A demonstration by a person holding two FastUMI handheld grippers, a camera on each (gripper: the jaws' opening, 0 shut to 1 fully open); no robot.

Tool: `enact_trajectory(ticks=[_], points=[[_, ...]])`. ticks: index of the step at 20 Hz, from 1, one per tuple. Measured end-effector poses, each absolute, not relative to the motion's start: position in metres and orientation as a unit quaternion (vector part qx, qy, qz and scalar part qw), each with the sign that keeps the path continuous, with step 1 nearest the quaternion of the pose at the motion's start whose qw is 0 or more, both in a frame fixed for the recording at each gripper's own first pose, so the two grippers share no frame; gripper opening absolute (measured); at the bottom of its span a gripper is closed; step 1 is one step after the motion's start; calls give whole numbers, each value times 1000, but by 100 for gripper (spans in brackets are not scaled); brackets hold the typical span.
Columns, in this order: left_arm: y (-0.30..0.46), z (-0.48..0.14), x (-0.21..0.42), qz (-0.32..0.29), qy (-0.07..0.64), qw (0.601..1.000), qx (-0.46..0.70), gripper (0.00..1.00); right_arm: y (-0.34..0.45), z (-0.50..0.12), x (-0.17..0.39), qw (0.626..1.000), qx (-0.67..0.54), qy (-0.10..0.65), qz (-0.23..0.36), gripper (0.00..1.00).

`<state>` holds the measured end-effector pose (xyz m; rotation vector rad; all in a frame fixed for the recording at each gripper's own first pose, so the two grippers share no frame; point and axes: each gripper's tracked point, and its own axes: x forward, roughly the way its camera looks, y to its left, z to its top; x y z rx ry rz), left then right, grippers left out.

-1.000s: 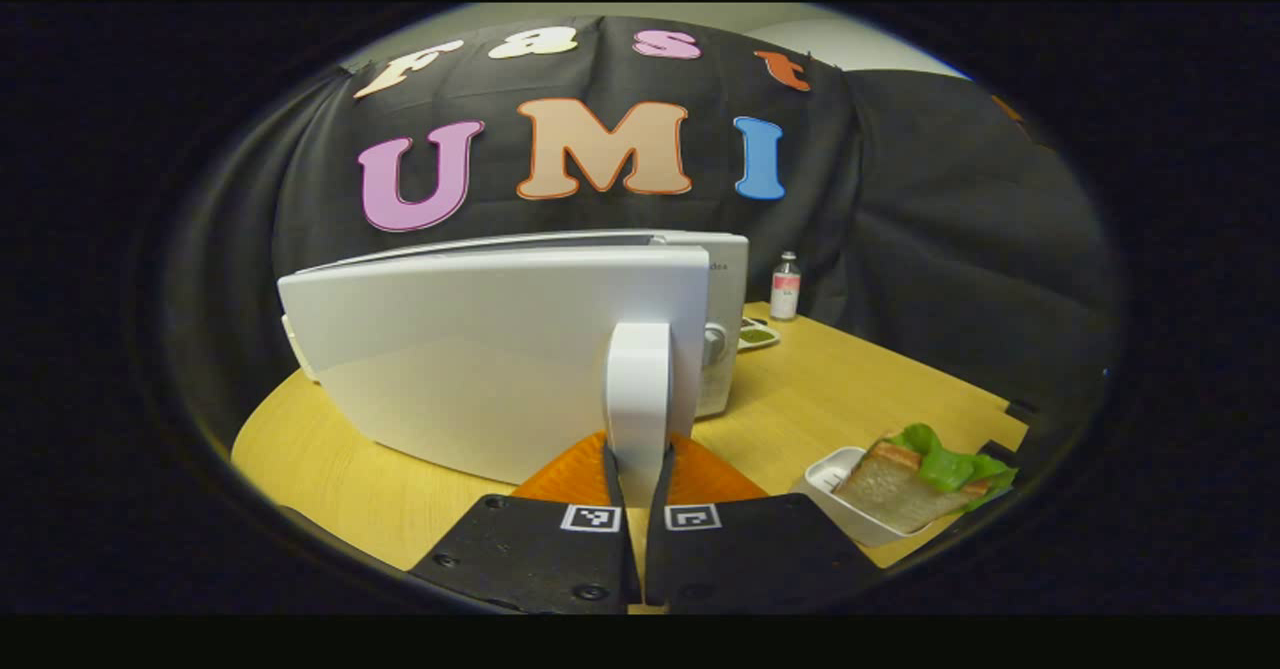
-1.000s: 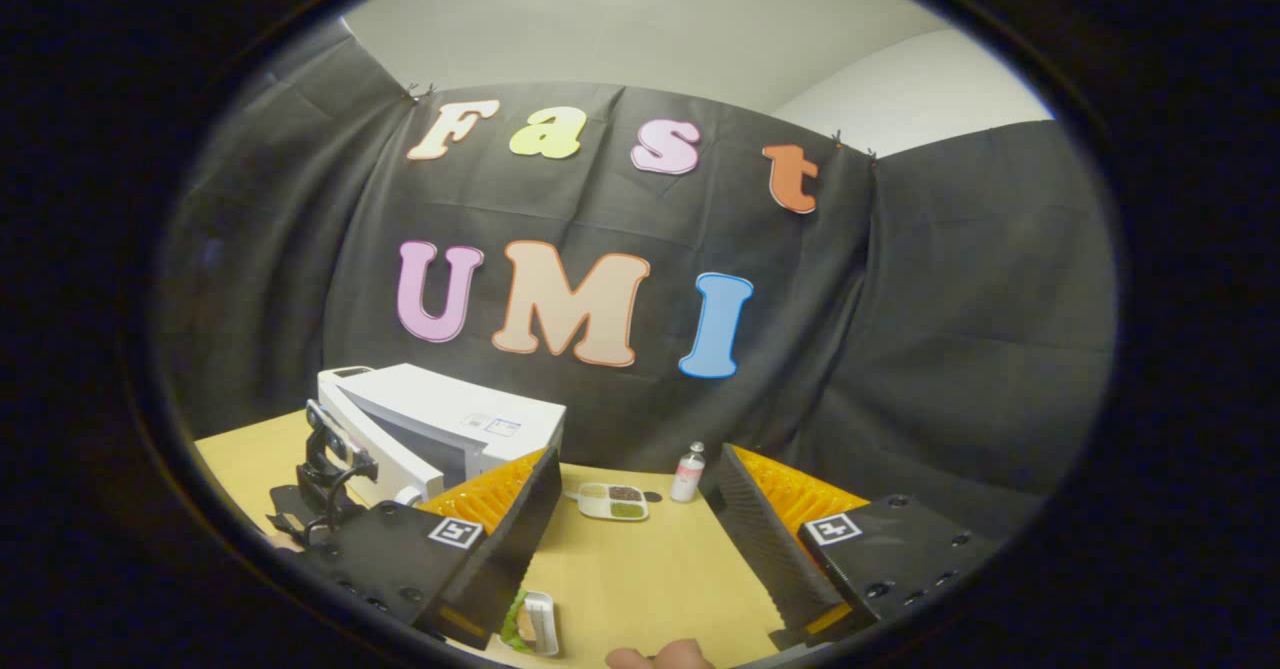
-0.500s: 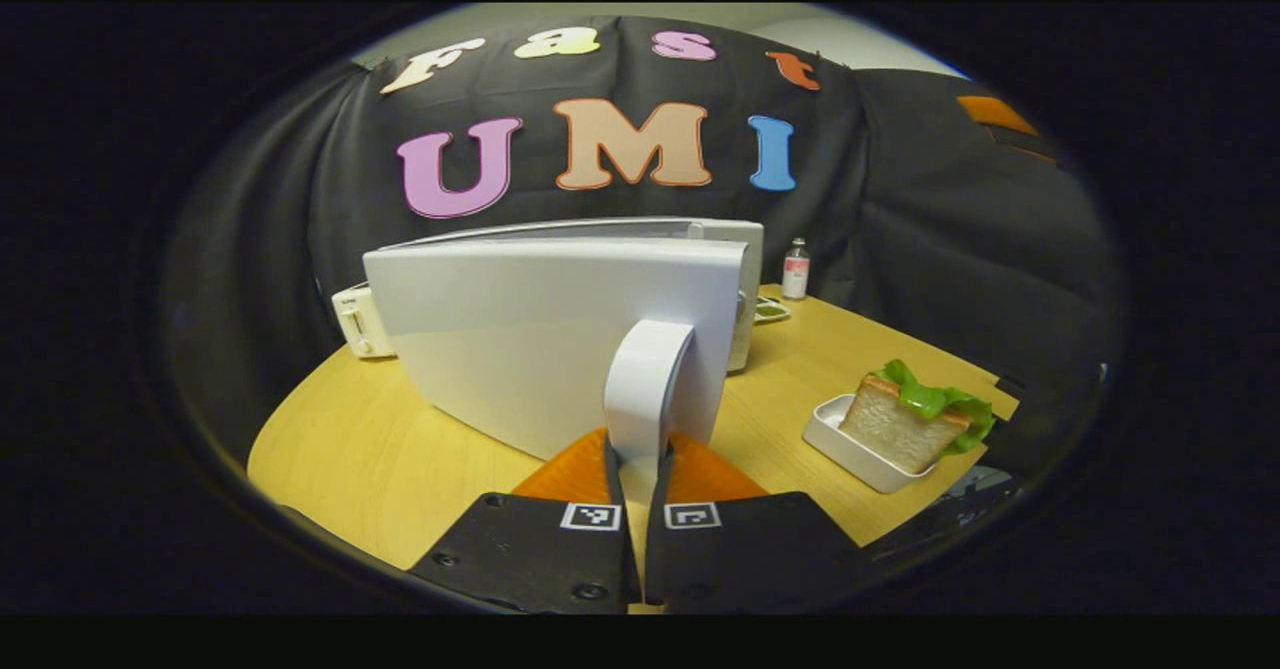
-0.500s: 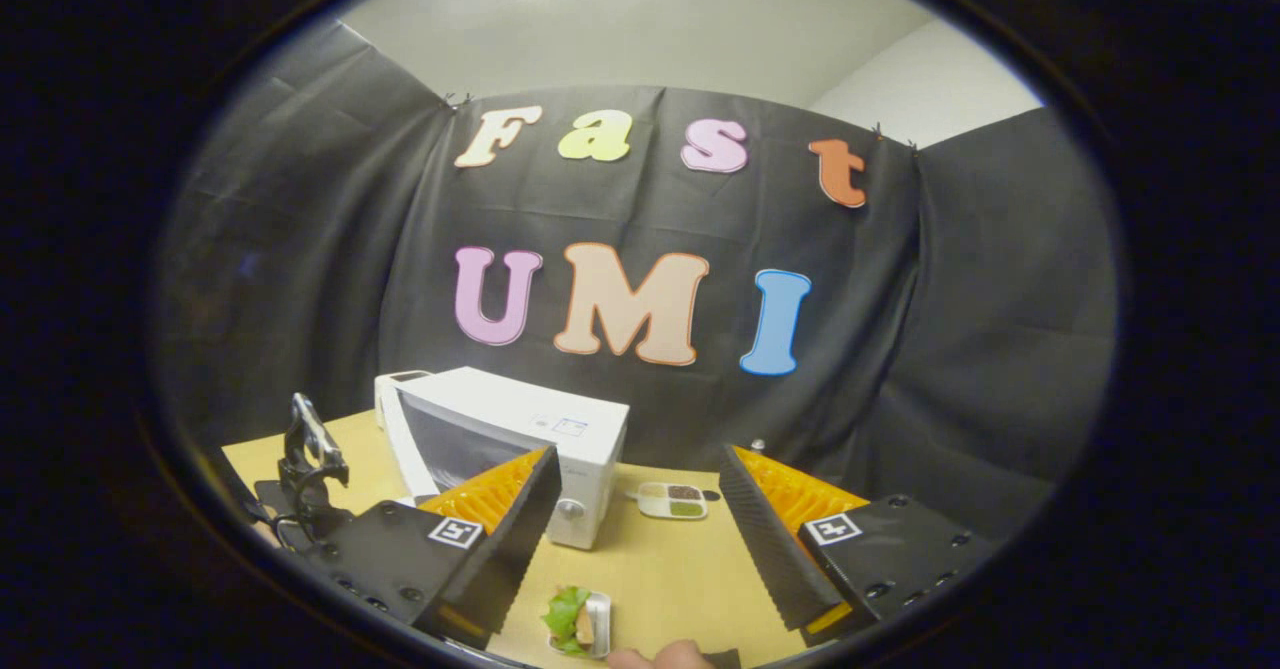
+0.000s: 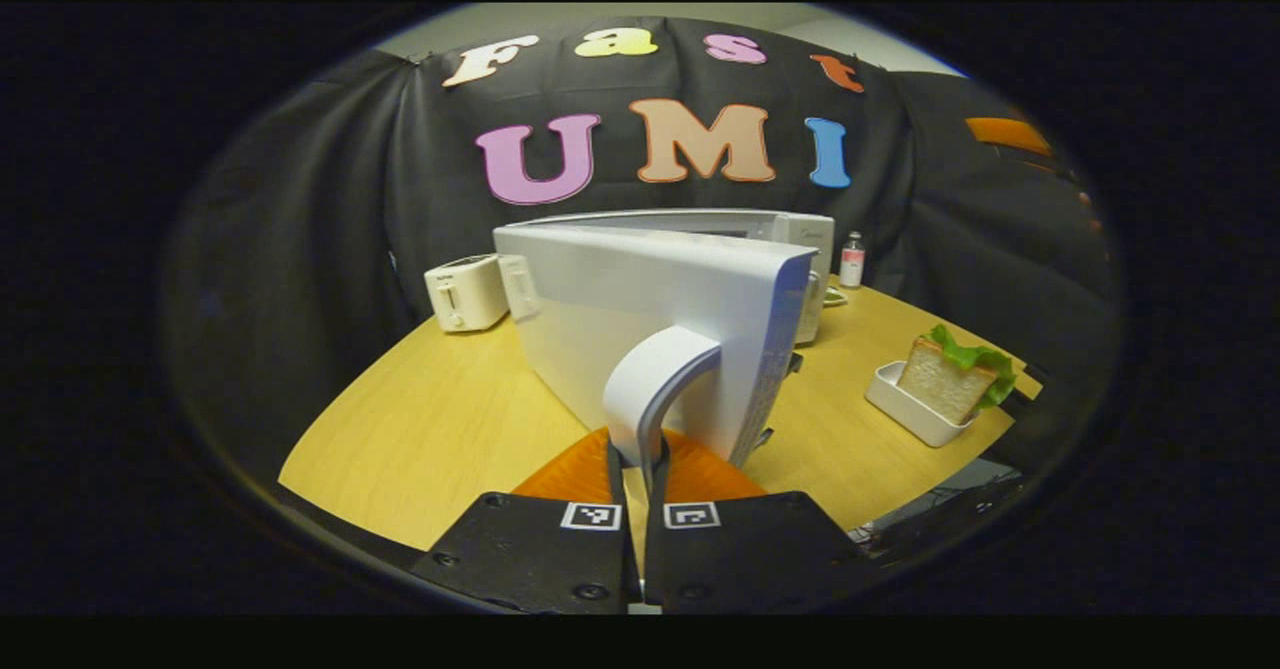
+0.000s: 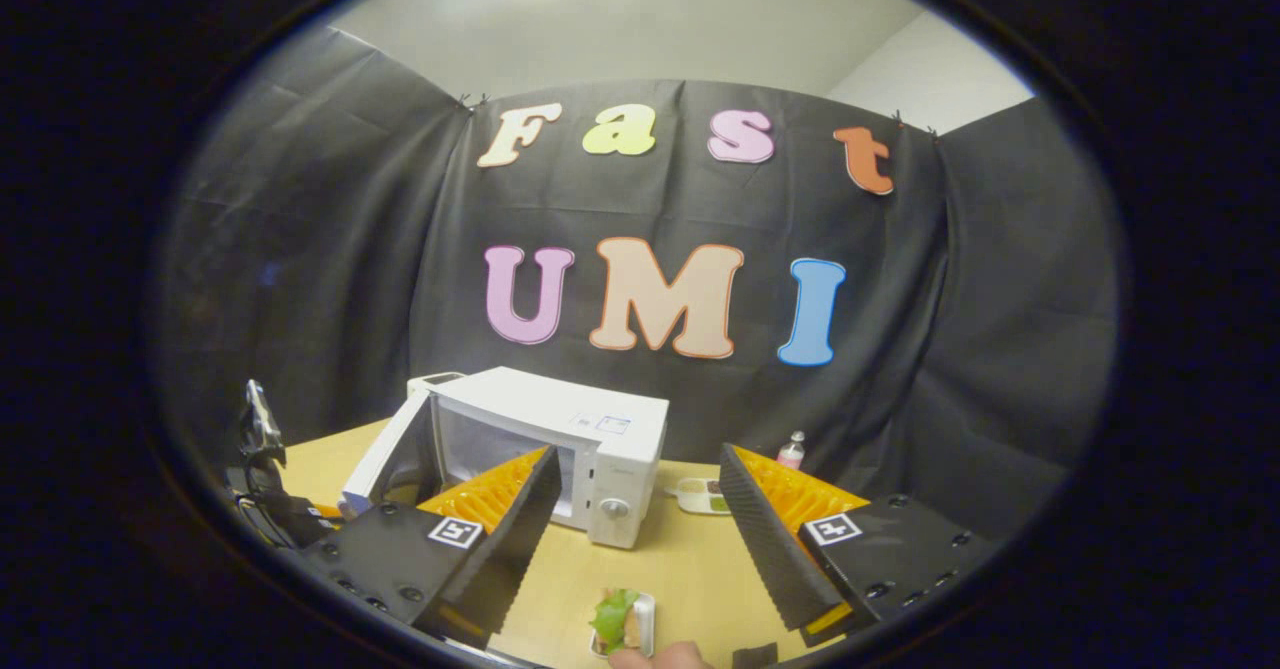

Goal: Open the microwave oven with the left hand, put the food in, and close the microwave oven.

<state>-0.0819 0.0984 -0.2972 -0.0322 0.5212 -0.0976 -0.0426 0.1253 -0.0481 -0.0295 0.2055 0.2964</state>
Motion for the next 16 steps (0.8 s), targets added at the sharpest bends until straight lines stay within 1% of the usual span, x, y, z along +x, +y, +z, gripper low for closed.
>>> enact_trajectory(ticks=[3,4,5,6,7,8,9,10,11,13,14,15,16], points=[[131,-301,-91,-14,264,965,-4,1,132,-53,-45,982,-3,108,152,96],[142,-300,-94,-4,264,965,-7,1,132,-57,-46,982,-3,112,151,100],[151,-301,-95,4,265,964,-18,1,133,-61,-48,982,-1,117,151,97],[159,-302,-97,10,266,963,-33,2,133,-65,-50,981,2,122,150,100],[167,-303,-100,15,268,962,-46,1,134,-69,-52,981,5,127,149,97],[172,-304,-103,18,270,961,-53,1,135,-75,-53,980,6,134,149,100],[176,-304,-103,18,268,962,-57,1,135,-82,-56,979,5,142,147,97],[177,-305,-103,16,267,962,-58,2,135,-86,-58,978,4,147,145,97],[178,-306,-104,12,267,962,-56,1,135,-90,-60,978,3,149,144,97],[179,-306,-103,10,267,962,-54,1,138,-98,-65,977,3,157,146,97],[179,-306,-103,9,265,963,-56,1,138,-102,-68,976,3,161,147,100],[179,-305,-103,7,263,963,-56,1,137,-106,-70,976,0,166,144,97],[179,-306,-103,4,262,964,-56,1,134,-110,-73,976,-4,168,139,97]])
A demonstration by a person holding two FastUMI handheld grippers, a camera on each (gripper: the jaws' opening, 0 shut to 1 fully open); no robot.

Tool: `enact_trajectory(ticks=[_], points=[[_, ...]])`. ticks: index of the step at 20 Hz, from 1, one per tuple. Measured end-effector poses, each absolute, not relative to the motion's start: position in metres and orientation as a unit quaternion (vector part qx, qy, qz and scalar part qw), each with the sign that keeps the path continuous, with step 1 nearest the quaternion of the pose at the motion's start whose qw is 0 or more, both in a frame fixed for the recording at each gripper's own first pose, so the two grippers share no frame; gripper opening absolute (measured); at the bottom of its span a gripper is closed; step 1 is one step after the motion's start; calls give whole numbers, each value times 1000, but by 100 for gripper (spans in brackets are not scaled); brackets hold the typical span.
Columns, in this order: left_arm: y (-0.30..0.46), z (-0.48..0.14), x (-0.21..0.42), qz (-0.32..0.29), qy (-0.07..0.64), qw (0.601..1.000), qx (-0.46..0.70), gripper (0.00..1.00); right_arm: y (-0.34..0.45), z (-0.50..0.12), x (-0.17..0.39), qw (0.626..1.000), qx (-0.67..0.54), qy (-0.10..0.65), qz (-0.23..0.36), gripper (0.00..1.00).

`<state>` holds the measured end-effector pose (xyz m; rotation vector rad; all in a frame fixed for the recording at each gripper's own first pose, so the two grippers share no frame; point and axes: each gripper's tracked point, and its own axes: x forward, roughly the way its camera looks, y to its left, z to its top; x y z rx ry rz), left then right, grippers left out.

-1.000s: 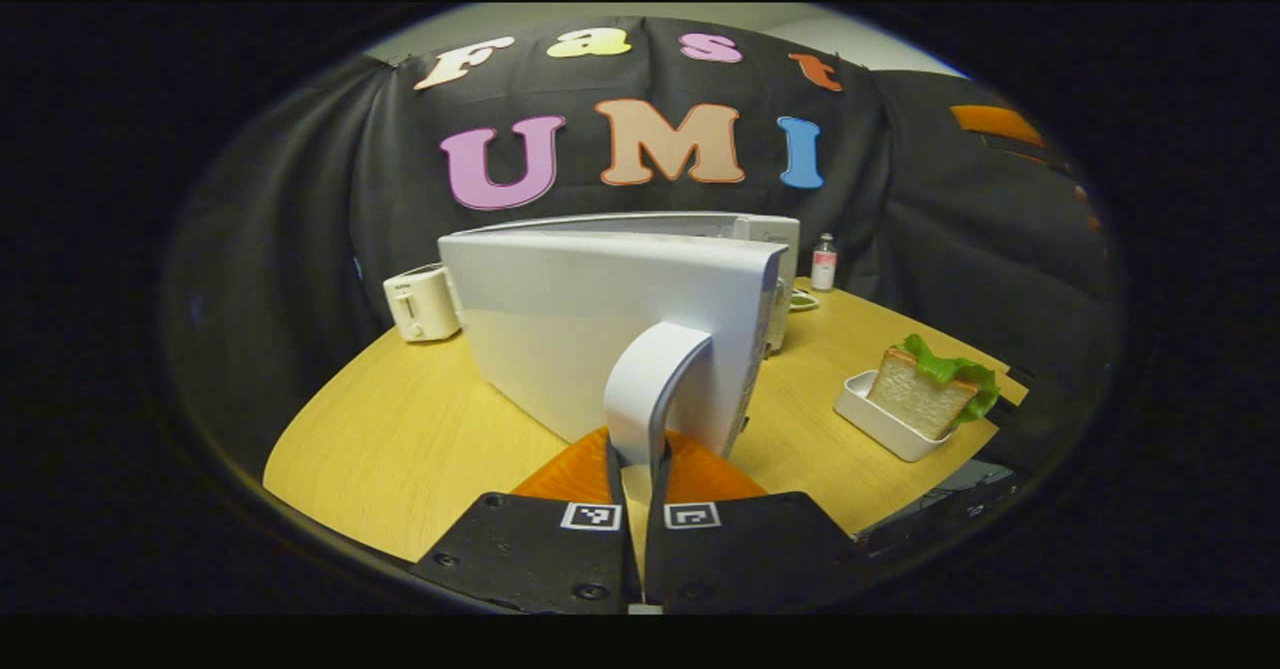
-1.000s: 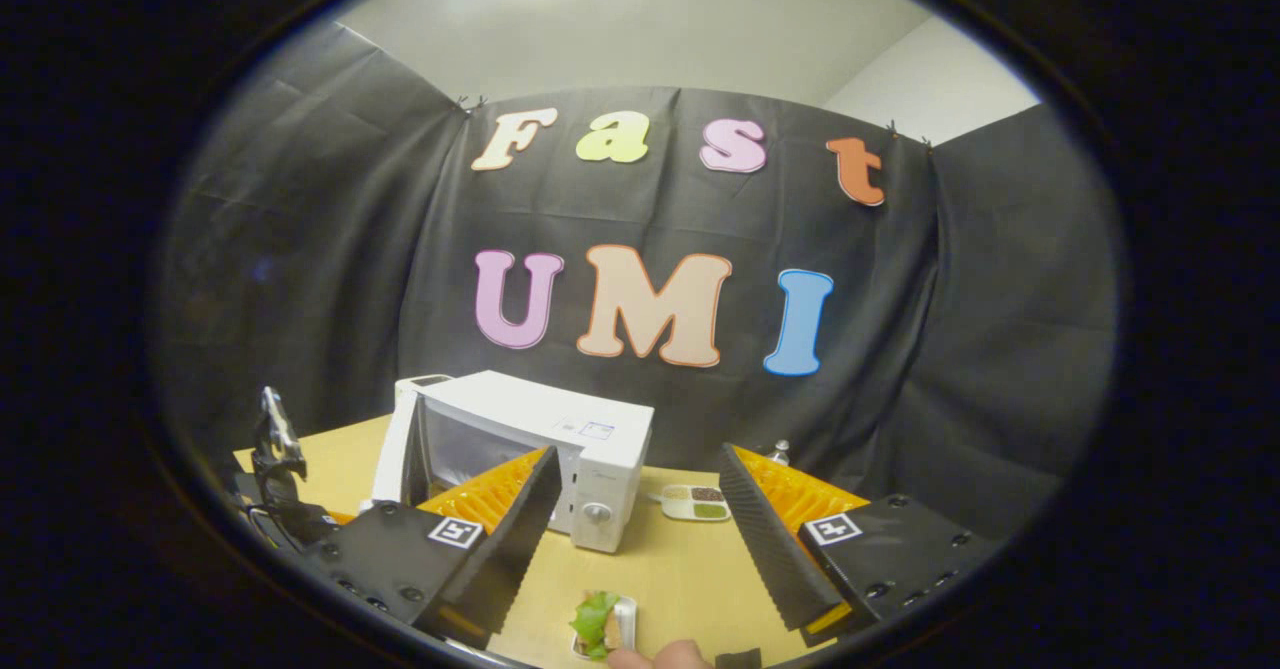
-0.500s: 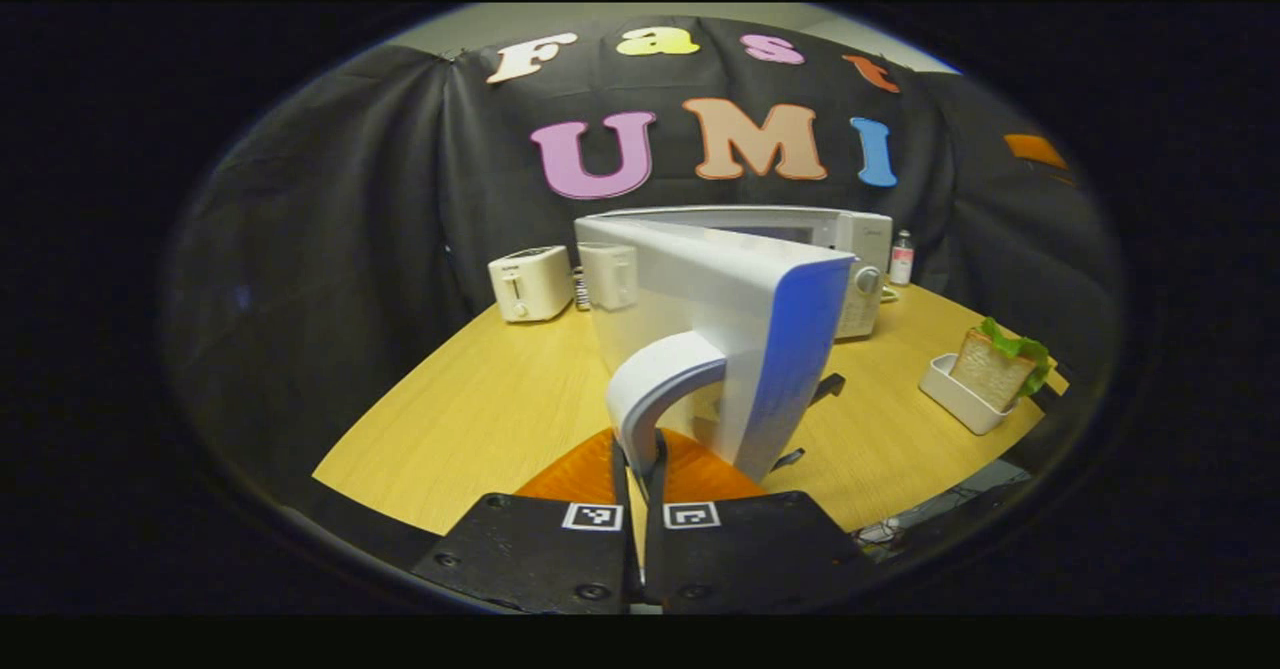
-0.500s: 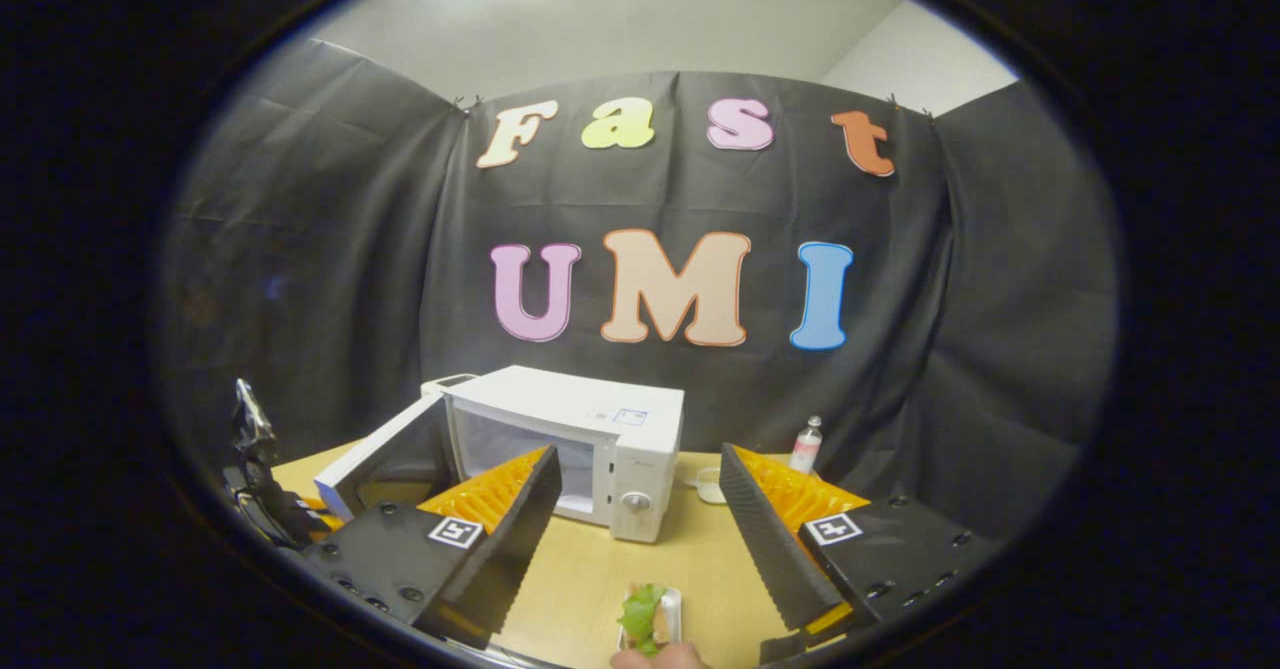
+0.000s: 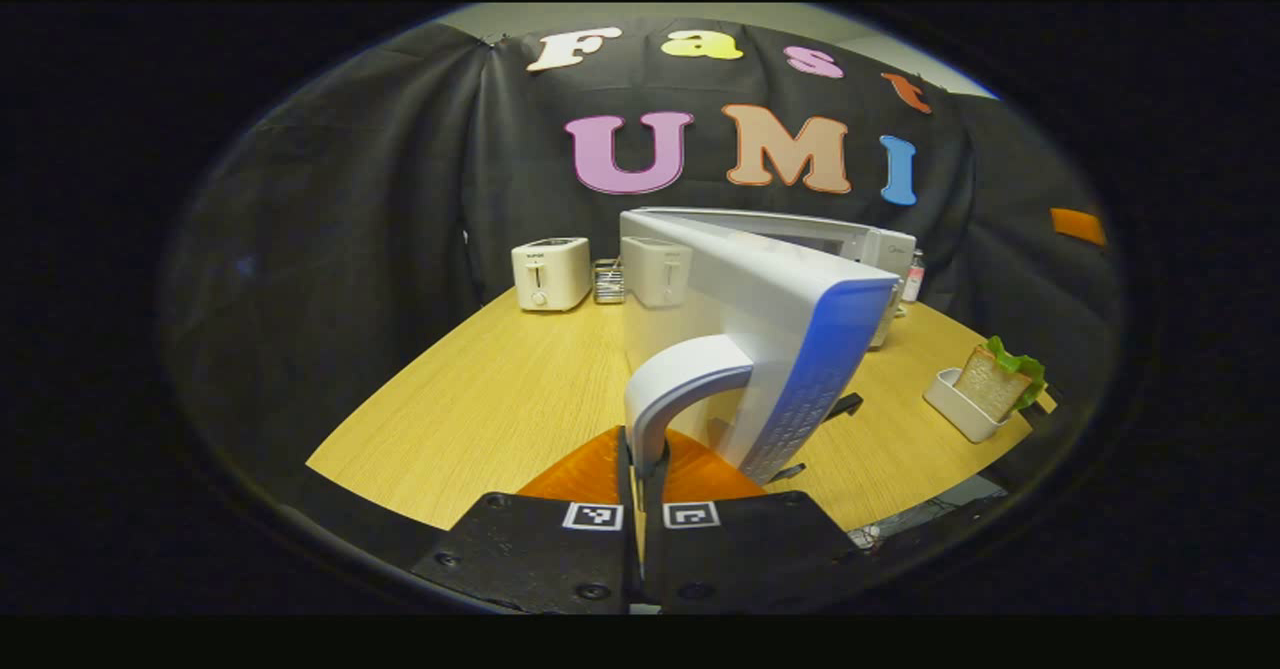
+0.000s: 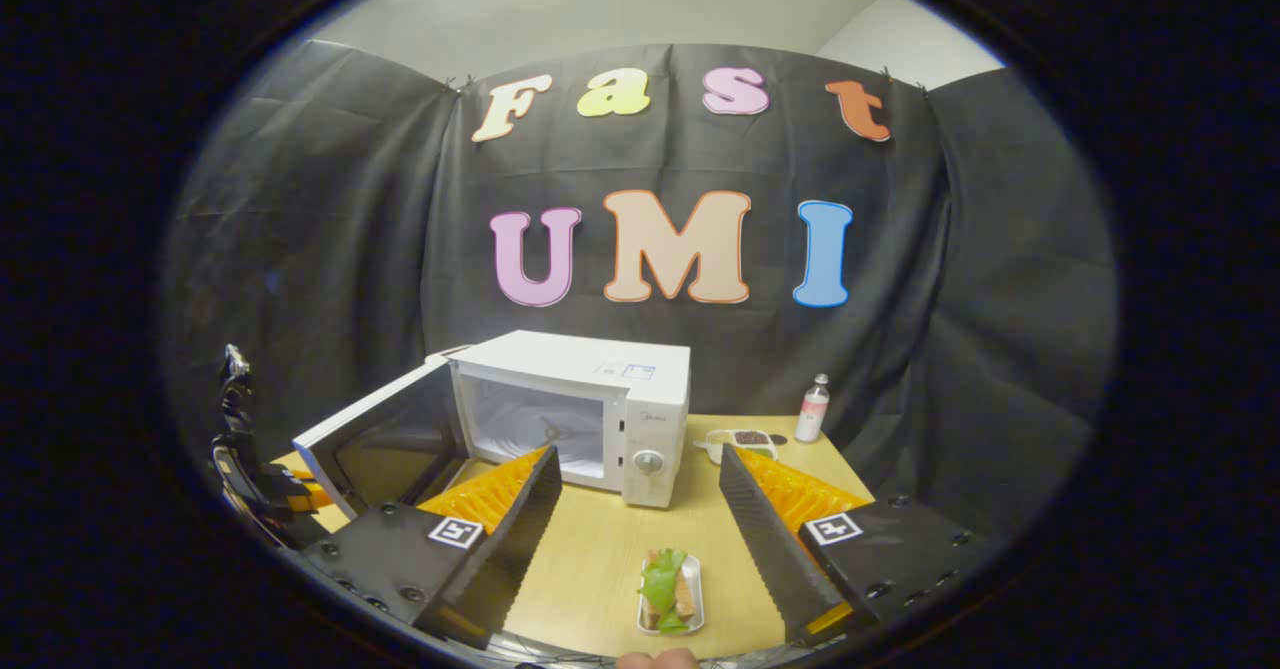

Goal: Open the microwave oven with the left hand, put the food in, and close the microwave oven.

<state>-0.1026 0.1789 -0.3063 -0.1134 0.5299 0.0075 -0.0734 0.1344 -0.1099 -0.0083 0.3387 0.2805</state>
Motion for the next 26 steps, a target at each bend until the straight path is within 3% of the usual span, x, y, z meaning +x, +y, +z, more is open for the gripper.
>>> enact_trajectory(ticks=[15,17,20,21,26], points=[[178,-305,-104,-38,263,963,-53,3,112,-231,-99,956,-58,269,99,98],[183,-306,-105,-34,259,964,-45,11,109,-243,-100,953,-63,280,99,98],[182,-296,-104,-42,241,969,-46,73,106,-260,-102,948,-69,294,99,98],[180,-294,-105,-44,239,969,-45,82,104,-266,-102,946,-70,299,99,98],[183,-289,-108,-39,238,970,-33,81,103,-297,-101,938,-83,322,104,98]])
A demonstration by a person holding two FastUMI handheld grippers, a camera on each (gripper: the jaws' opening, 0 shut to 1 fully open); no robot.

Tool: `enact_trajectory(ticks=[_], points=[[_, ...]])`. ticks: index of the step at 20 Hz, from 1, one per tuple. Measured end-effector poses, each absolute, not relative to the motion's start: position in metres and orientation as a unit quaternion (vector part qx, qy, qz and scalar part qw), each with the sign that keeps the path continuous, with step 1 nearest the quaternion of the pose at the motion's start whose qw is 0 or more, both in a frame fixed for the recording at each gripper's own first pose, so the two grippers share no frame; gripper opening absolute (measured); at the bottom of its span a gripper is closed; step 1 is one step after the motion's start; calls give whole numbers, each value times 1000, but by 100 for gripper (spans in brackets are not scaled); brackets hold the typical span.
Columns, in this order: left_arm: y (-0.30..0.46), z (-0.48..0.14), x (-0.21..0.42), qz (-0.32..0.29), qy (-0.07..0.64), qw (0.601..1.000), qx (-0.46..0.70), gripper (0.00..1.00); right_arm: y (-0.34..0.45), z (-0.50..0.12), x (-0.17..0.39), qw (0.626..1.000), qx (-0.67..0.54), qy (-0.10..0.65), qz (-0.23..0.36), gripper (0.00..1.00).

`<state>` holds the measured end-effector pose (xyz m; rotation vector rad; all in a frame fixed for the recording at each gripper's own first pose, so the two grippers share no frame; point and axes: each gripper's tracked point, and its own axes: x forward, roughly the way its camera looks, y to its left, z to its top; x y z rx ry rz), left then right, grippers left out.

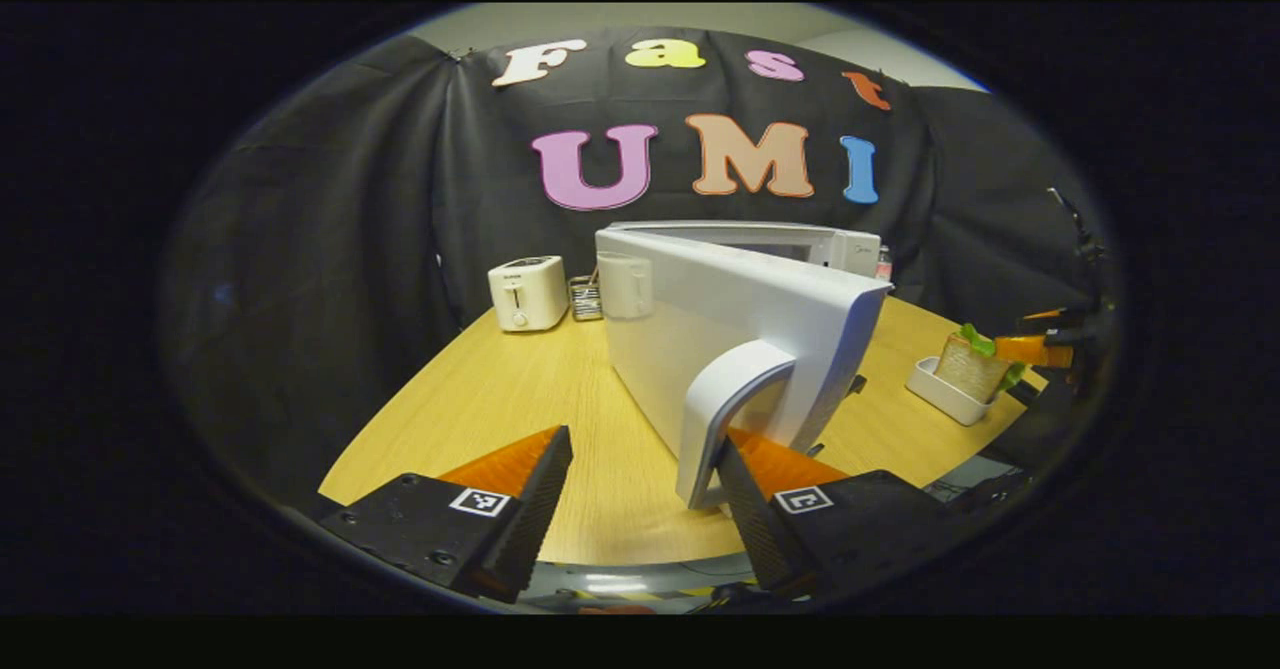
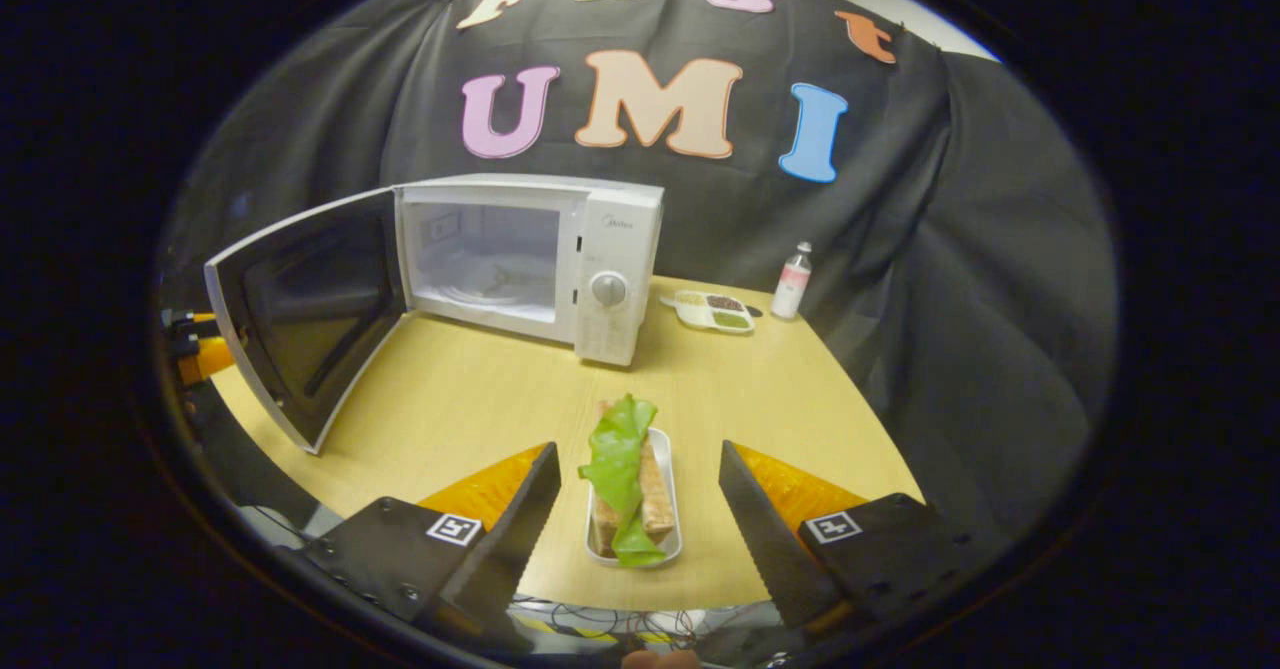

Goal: Open the microwave oven with the left hand, put the food in, and close the microwave oven.

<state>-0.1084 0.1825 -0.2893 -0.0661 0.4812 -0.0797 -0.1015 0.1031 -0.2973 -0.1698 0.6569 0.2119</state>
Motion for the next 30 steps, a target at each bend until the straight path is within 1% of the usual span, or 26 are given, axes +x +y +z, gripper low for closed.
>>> enact_trajectory(ticks=[1,2,5,9,10,11,13,14,16,17,18,20,22,24,26,27,28,30], points=[[182,-287,-110,-39,238,970,-31,81,104,-303,-101,936,-85,325,106,100],[182,-286,-113,-38,239,970,-28,81,104,-309,-101,933,-84,332,109,99],[187,-268,-123,-33,228,973,-15,81,103,-327,-97,927,-77,350,106,100],[202,-237,-136,8,212,976,-37,81,104,-353,-93,917,-62,381,103,99],[208,-225,-135,24,204,978,-39,81,105,-357,-93,915,-60,386,102,96],[214,-222,-138,38,213,976,-39,85,105,-361,-92,913,-58,390,101,98],[222,-202,-134,52,196,978,-43,100,106,-371,-93,909,-52,401,101,97],[227,-189,-132,60,183,980,-44,99,107,-372,-95,908,-49,404,100,87],[234,-162,-128,67,163,983,-46,99,107,-373,-97,907,-46,407,98,86],[234,-153,-125,68,160,983,-49,99,107,-374,-98,907,-42,407,98,83],[235,-147,-122,72,159,983,-53,99,108,-377,-94,906,-38,410,97,75],[233,-126,-117,70,141,986,-59,99,109,-376,-94,905,-37,413,97,71],[232,-110,-110,68,126,988,-55,98,115,-372,-96,904,-29,413,107,58],[230,-100,-105,62,114,990,-46,98,120,-375,-95,905,-33,411,109,48],[223,-89,-98,52,103,993,-35,98,120,-370,-92,908,-46,401,110,48],[223,-88,-96,51,101,993,-28,98,121,-371,-90,907,-51,403,111,34],[222,-86,-94,50,97,994,-22,99,122,-374,-91,906,-53,405,114,41],[219,-82,-91,47,93,994,-17,99,121,-370,-90,906,-57,403,115,41]])
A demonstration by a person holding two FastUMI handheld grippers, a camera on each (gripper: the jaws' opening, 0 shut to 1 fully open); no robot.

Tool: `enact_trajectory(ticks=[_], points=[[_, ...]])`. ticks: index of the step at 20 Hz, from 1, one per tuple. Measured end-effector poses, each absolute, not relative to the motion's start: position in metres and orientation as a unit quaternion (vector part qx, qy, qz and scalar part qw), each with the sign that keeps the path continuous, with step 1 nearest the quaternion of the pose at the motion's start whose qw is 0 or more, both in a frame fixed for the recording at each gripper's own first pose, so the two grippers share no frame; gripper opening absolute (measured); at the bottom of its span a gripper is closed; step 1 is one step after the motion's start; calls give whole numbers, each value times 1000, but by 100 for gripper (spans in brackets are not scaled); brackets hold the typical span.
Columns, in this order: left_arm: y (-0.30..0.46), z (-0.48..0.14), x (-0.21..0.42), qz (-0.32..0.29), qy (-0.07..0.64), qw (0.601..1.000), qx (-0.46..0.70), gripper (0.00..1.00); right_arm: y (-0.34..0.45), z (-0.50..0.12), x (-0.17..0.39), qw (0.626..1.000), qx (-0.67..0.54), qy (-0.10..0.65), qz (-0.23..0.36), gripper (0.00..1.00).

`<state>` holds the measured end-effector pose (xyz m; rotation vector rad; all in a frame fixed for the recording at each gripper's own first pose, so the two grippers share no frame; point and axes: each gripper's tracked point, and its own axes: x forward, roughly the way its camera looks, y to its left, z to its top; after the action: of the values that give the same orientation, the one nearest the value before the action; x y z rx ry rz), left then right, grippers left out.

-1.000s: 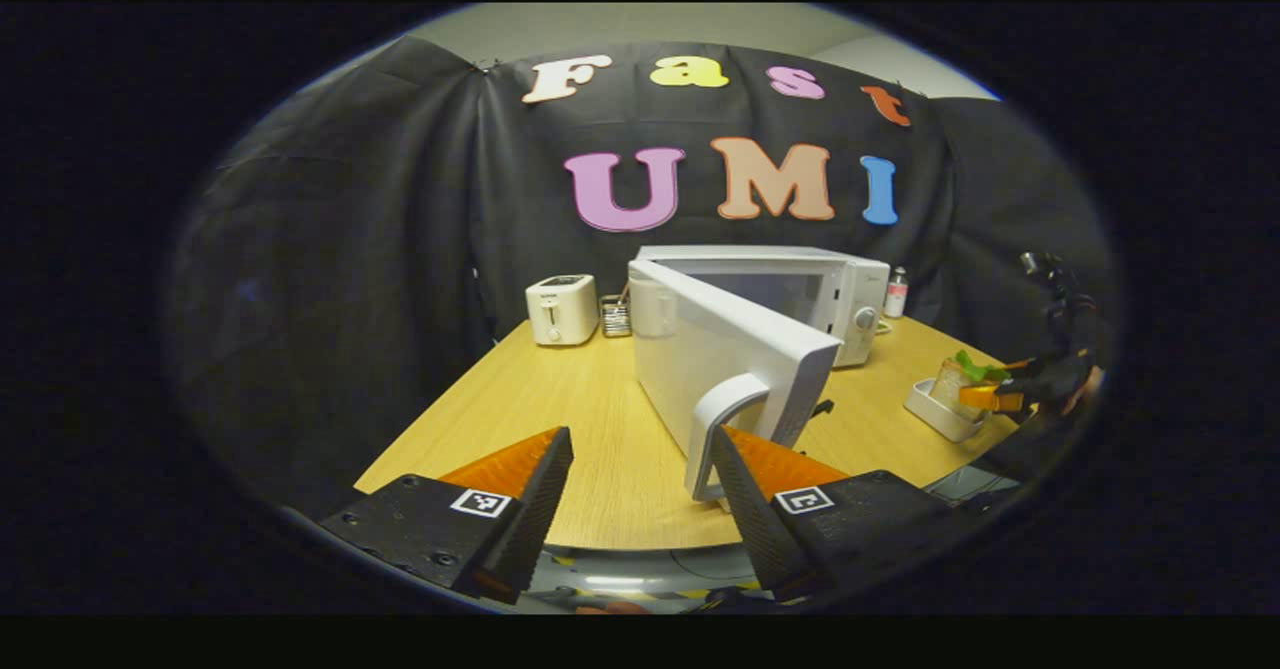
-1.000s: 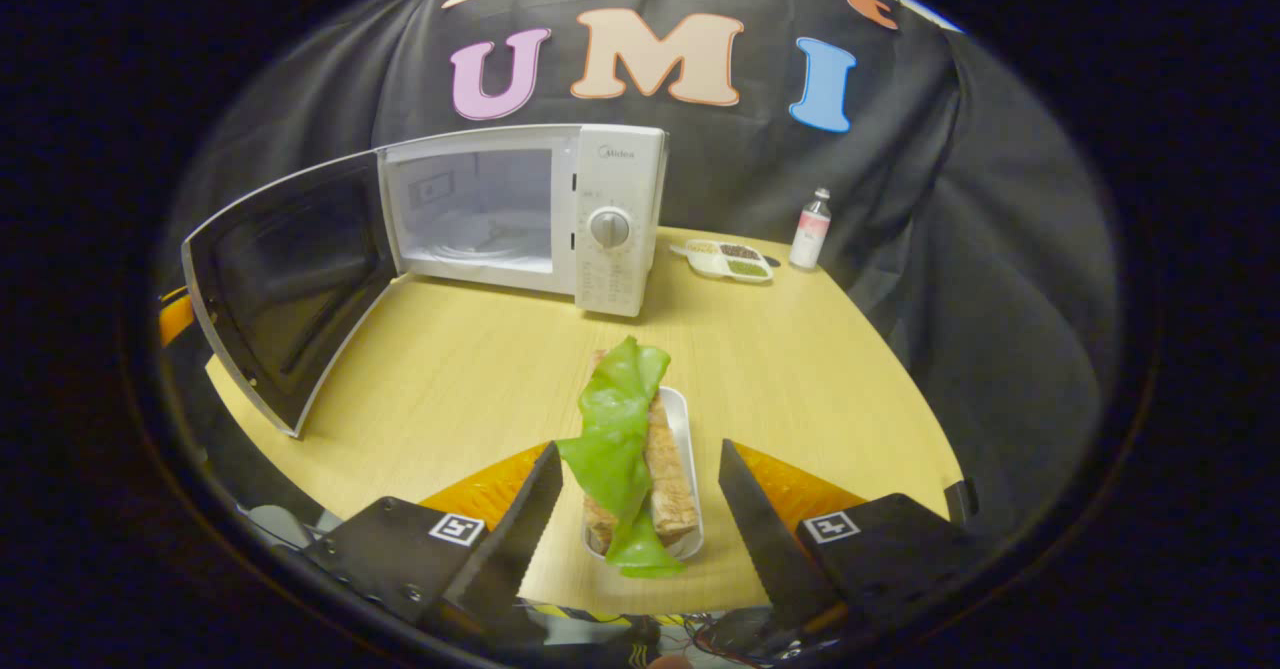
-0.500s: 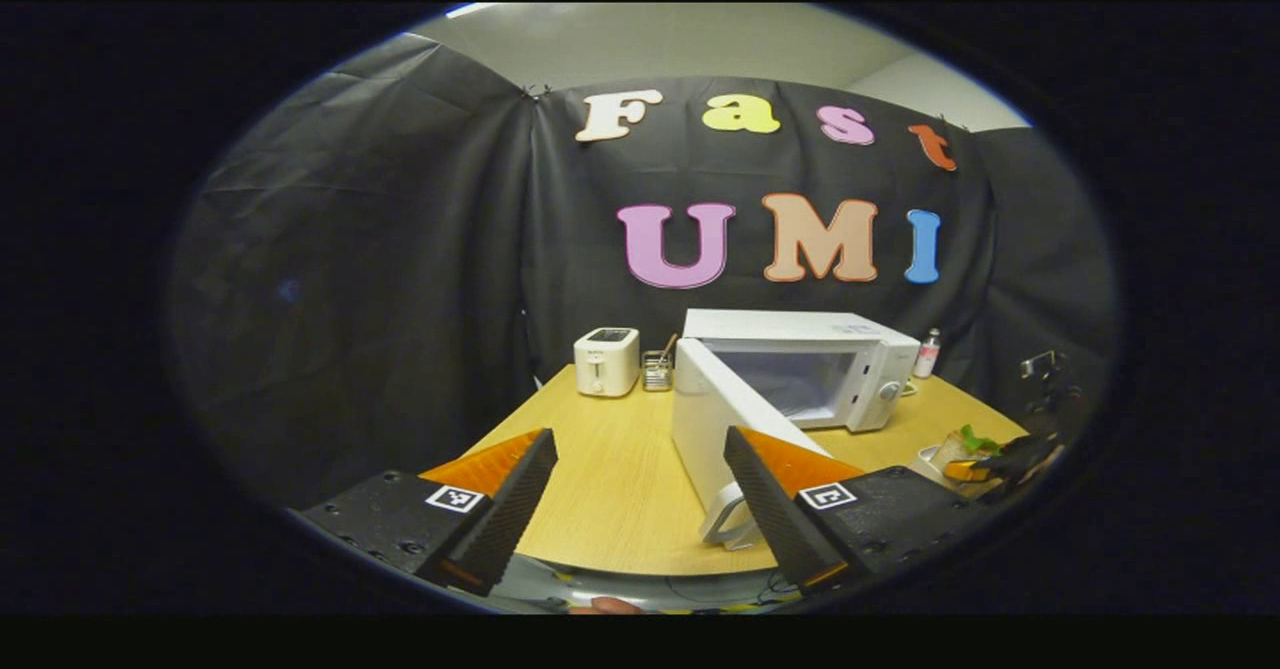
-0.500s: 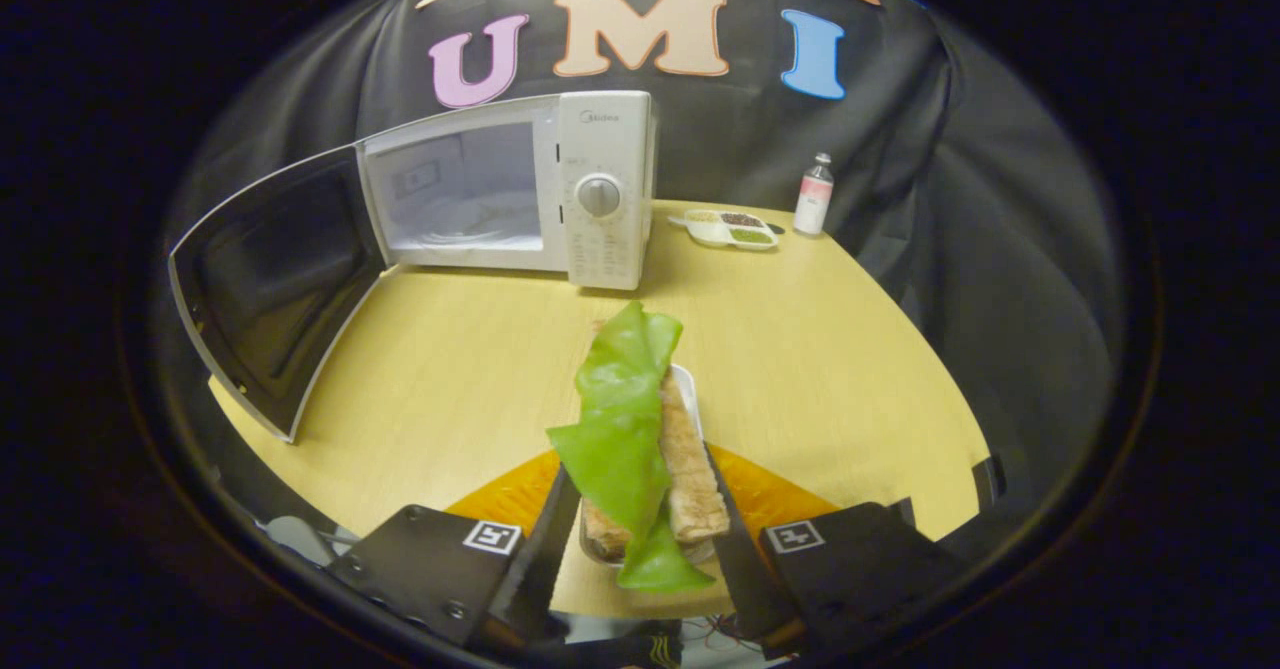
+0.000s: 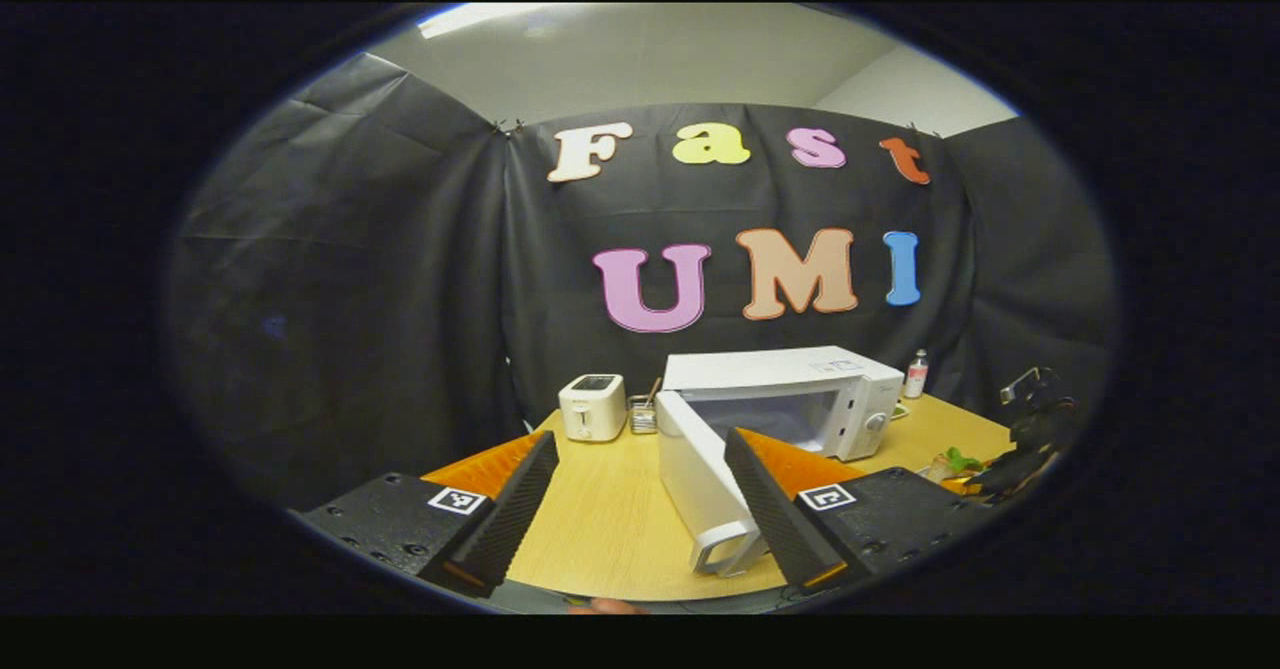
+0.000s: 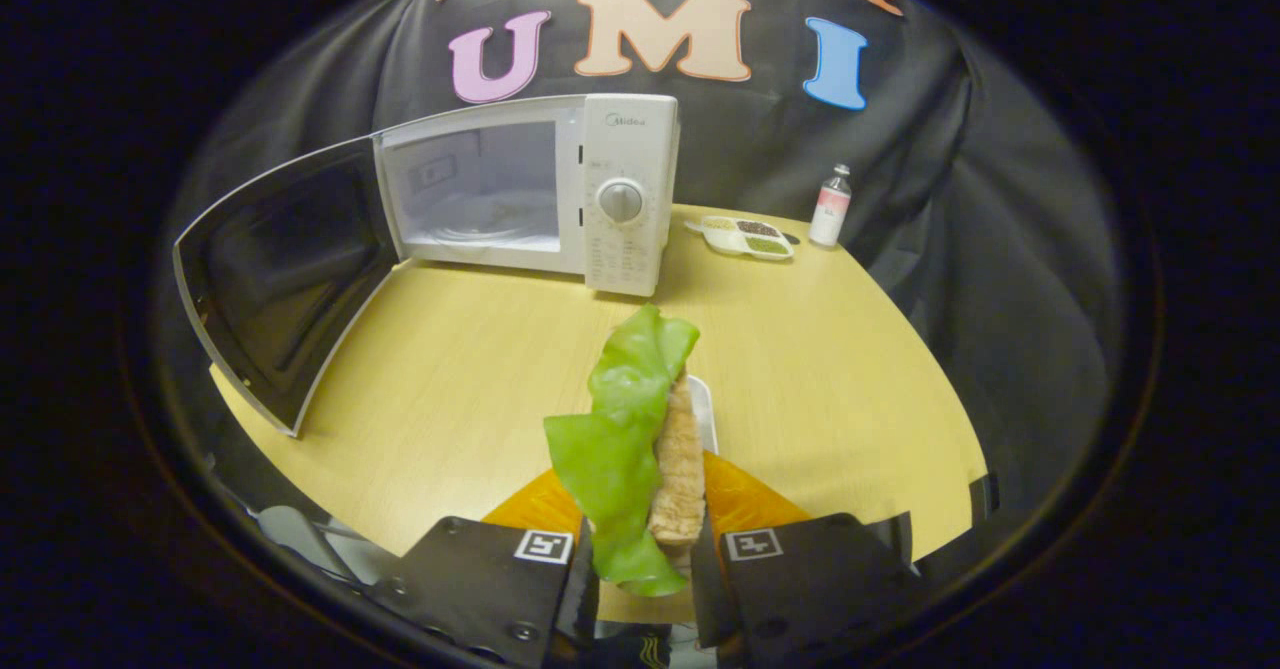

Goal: Open the microwave oven with the left hand, put the food in, and close the microwave oven.

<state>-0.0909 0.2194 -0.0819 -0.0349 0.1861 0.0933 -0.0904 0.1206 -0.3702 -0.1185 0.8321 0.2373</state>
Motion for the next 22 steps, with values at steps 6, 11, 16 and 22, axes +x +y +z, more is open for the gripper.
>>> enact_trajectory(ticks=[6,11,16,22], points=[[216,-79,-84,41,89,995,-20,97,117,-337,-70,921,-55,370,110,41],[214,-75,-79,39,92,995,-5,97,138,-298,-39,934,-30,335,119,41],[225,-77,-77,62,94,993,-40,96,204,-282,-11,936,30,313,156,41],[212,-82,-64,39,103,991,-77,96,308,-300,13,916,133,331,183,40]])
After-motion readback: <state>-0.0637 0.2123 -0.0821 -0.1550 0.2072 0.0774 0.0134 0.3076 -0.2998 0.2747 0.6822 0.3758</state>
